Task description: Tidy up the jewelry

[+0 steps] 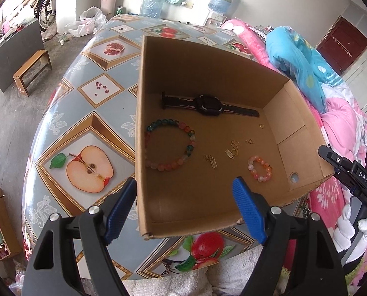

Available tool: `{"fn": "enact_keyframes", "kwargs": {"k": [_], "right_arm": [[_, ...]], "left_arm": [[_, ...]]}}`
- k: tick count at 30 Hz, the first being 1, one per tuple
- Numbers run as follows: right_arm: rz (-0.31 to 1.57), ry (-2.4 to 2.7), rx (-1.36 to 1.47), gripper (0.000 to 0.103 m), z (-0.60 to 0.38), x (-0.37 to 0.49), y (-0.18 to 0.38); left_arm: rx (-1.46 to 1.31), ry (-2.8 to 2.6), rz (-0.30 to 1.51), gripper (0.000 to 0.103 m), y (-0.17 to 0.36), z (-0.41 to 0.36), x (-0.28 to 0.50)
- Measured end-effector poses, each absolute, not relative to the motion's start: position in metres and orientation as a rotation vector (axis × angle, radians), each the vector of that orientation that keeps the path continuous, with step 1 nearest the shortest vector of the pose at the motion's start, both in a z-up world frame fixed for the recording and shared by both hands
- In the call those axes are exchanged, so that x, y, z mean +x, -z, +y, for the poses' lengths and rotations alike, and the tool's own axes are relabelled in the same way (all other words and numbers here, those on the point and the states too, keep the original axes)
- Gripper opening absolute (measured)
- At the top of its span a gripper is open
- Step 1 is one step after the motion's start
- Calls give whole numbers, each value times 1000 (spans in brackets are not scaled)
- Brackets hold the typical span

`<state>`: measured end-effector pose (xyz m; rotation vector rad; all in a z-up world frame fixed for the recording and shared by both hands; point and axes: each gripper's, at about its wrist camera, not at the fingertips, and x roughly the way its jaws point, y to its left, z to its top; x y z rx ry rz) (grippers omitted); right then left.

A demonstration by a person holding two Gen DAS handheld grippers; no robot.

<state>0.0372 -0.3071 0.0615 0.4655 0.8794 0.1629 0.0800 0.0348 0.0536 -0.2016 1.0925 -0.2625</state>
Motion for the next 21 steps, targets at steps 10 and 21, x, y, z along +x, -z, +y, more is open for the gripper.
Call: {"fn": "enact_keyframes", "kwargs": {"k": [10, 21], "right_arm": [[872, -144, 466, 55, -306, 30, -57], [722, -48, 439, 62, -308, -5, -69]], "left_arm": [[-221, 273, 1096, 77, -49, 38, 70], [-203, 232, 888, 78, -69, 48, 41]]}}
